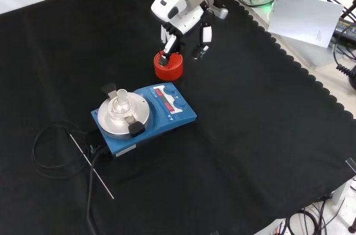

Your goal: Turn on the heater.

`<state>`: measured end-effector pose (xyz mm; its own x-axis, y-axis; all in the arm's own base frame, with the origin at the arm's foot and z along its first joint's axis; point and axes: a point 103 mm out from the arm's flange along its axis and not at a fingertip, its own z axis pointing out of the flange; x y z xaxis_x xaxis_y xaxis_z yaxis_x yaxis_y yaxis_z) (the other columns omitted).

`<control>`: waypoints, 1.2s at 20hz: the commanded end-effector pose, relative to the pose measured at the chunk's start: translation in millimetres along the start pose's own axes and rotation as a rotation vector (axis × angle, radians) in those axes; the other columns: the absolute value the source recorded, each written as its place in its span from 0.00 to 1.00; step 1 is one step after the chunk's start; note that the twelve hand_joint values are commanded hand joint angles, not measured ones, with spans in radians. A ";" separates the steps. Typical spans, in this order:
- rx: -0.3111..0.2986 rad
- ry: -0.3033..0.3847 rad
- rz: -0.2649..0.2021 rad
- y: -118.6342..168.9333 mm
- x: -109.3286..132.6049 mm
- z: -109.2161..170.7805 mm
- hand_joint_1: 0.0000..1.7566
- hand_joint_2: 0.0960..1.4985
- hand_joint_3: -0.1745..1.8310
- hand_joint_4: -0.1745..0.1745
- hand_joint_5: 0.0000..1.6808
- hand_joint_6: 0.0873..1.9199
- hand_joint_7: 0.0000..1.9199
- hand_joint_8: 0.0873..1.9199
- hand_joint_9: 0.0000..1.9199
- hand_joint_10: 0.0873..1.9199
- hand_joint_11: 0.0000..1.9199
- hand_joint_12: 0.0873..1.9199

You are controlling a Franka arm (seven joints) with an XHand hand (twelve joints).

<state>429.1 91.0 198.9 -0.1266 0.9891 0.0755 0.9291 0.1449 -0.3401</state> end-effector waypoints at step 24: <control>0.371 -0.118 -0.079 20.1 36.1 42.8 0.81 0.41 0.60 0.38 0.21 0.01 0.80 0.81 0.86 0.80 0.66 0.70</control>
<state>426.5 129.4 157.9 -0.2321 0.9724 0.0252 0.7564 0.1967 -0.6238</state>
